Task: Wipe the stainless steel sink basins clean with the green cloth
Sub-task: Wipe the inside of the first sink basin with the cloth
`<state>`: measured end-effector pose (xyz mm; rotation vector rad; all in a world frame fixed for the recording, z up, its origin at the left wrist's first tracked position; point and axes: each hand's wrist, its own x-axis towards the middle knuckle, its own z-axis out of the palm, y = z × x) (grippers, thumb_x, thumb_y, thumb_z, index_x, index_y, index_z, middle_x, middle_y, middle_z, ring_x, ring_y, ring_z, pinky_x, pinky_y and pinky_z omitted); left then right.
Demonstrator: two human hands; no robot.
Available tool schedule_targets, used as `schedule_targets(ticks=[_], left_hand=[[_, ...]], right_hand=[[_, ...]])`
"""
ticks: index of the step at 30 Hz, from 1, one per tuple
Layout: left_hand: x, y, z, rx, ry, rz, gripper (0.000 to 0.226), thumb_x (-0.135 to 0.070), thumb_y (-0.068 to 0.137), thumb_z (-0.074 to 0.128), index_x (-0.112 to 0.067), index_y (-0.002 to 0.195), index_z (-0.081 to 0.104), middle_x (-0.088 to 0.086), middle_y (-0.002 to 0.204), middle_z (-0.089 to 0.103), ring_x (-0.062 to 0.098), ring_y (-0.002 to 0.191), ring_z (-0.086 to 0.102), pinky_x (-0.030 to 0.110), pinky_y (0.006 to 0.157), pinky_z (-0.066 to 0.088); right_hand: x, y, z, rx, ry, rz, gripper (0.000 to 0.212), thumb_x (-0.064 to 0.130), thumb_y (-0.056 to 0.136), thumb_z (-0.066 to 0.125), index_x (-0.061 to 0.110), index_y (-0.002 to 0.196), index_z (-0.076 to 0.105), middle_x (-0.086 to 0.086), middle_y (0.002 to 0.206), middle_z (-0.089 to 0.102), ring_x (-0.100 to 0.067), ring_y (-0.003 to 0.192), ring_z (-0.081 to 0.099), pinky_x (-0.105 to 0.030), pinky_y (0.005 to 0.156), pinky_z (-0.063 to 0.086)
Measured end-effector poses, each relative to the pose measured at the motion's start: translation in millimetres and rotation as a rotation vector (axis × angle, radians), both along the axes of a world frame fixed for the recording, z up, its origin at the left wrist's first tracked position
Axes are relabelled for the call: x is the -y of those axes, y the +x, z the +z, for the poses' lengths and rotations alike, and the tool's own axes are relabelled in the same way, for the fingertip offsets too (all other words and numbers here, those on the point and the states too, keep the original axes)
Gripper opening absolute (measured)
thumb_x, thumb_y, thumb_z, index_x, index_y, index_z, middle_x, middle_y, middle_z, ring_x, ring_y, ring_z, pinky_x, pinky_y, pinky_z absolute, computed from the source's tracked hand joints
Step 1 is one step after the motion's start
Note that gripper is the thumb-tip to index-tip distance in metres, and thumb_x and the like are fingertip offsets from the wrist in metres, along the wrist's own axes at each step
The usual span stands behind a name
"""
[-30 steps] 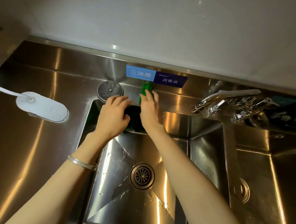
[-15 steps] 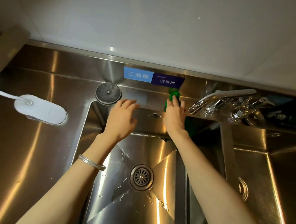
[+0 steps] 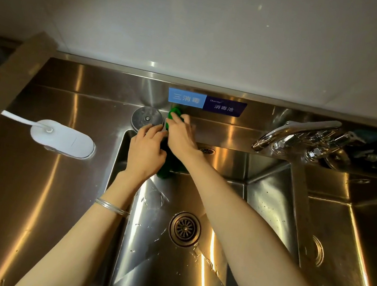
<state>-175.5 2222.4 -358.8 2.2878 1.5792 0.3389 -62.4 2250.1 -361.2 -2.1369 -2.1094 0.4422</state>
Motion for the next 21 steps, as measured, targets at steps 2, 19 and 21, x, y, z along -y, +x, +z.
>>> schedule_targets(ticks=[2,19,21], left_hand=[[0,-4,-2,0.004,0.001,0.009,0.051,-0.009,0.077,0.058,-0.01,0.128,0.053,0.009,0.139,0.048,0.032,0.132,0.034,0.048,0.102,0.035],[14,42,-1,-0.021,-0.049,-0.169,0.055,-0.015,0.083,0.055,-0.017,0.136,0.044,0.001,0.148,0.036,0.025,0.139,0.021,0.041,0.109,0.025],[14,42,0,-0.004,-0.039,-0.175,0.053,-0.015,0.083,0.055,-0.017,0.135,0.045,0.001,0.148,0.036,0.025,0.139,0.021,0.041,0.109,0.025]], right_hand=[[1,7,-1,0.027,-0.024,0.006,0.039,0.002,0.091,0.046,0.01,0.13,0.048,-0.004,0.148,0.034,-0.029,0.129,0.029,-0.043,0.101,0.034],[72,98,-8,0.244,-0.065,-0.327,0.066,0.007,0.09,0.053,0.009,0.148,0.021,-0.011,0.157,0.013,-0.035,0.141,0.018,-0.048,0.114,0.019],[66,76,-7,0.22,-0.035,-0.249,0.066,0.007,0.089,0.054,0.008,0.147,0.021,-0.011,0.156,0.015,-0.034,0.141,0.016,-0.047,0.113,0.021]])
